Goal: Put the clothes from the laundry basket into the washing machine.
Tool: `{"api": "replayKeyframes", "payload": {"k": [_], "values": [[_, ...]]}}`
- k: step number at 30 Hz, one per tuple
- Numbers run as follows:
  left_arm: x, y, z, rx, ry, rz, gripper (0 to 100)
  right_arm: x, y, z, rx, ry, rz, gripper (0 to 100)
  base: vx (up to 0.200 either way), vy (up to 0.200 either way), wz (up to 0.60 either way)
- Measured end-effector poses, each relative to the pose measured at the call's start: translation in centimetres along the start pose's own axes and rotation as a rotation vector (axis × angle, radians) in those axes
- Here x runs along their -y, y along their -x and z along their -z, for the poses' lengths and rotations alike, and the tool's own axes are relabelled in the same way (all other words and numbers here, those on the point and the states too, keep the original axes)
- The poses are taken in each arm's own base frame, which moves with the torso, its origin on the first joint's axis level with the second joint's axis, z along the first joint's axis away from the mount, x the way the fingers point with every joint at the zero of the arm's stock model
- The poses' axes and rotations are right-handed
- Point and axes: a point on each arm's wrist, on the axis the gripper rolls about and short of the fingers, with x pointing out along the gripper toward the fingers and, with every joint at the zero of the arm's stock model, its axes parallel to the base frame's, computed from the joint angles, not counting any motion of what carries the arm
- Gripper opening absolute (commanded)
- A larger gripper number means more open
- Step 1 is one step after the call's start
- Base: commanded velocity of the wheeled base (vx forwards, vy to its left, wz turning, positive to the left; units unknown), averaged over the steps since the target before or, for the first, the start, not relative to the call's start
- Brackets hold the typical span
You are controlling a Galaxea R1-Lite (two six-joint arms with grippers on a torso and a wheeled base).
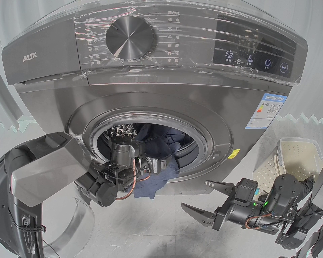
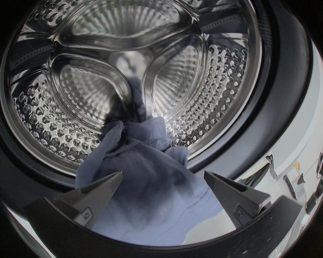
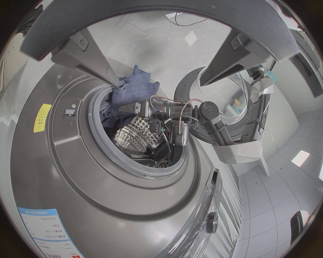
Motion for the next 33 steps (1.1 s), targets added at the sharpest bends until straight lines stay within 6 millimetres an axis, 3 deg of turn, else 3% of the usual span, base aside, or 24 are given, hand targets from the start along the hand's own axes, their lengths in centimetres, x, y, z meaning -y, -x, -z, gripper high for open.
{"api": "replayKeyframes", "payload": {"k": [8,19,20,26,33], "values": [[0.0,-0.7,2.3,-0.057,-0.037,0.011,100,0.0,0.0,0.0,0.001,0.0,-0.001,100,0.0,0.0,0.0],[0.0,-2.9,2.8,-0.008,-0.04,0.017,100,0.0,0.0,0.0,0.002,0.0,-0.001,100,0.0,0.0,0.0],[0.0,-3.0,2.9,-0.005,-0.04,0.018,0,0.0,0.0,0.0,0.002,0.0,-0.001,100,0.0,0.0,0.0],[-0.3,-3.3,2.9,0.002,-0.029,0.011,0,-0.1,-0.1,0.0,0.002,0.0,-0.004,100,0.0,0.0,0.0],[-0.7,-3.8,0.5,0.093,-0.001,-0.007,0,-0.3,-0.1,0.0,0.0,0.0,-0.013,100,0.0,0.0,0.0]]}}
